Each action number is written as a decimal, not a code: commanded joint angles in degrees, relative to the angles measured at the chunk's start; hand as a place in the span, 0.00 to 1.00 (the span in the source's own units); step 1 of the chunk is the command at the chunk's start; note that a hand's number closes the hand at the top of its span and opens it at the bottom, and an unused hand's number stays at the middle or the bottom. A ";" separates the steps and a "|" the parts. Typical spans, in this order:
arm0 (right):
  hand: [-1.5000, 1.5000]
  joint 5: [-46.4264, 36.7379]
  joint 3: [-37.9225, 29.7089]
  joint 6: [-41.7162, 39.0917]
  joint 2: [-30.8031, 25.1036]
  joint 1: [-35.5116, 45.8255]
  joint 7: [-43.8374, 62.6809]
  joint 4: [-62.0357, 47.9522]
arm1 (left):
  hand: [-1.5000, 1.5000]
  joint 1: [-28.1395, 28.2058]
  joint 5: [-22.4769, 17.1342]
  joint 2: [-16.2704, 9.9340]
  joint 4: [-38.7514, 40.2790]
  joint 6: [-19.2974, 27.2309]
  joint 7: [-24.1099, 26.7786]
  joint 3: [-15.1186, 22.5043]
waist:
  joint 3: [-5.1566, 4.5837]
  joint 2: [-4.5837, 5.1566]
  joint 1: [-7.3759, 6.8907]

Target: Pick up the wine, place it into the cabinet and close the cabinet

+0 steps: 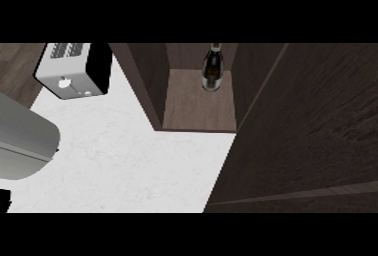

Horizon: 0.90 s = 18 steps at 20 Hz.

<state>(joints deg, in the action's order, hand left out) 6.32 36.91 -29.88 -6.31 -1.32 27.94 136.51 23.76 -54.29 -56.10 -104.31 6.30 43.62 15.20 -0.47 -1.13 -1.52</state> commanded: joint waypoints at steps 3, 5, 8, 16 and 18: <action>1.00 -3.49 12.03 9.78 5.96 3.13 -0.03 -4.52 | 1.00 1.26 -0.81 -0.86 0.50 -2.67 0.31 -1.15 | -0.09 0.00 -1.21; 1.00 -3.63 11.48 9.37 5.93 4.88 -0.56 -6.33 | 1.00 0.88 -1.23 -1.04 2.01 -4.48 1.04 -2.15 | -0.23 0.32 -1.76; 1.00 -1.91 10.66 9.95 5.89 5.00 -1.33 -7.51 | 1.00 0.89 -1.34 -1.65 1.76 -5.22 0.59 -2.29 | -0.22 0.58 -2.36; 1.00 0.76 6.21 11.79 5.85 6.34 -2.87 -9.47 | 1.00 0.19 -0.90 -1.52 2.38 -6.57 0.77 -2.16 | -0.40 1.46 -3.21; 1.00 1.80 5.83 12.10 5.85 5.95 -3.39 -10.01 | 1.00 0.75 -0.80 -1.91 2.40 -7.85 0.69 -1.78 | -0.40 1.57 -3.92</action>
<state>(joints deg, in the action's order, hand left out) 10.40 37.70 -26.76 -9.23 1.41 23.47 133.72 24.40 -55.25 -57.80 -102.26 -0.28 44.29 13.19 -0.79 0.07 -4.76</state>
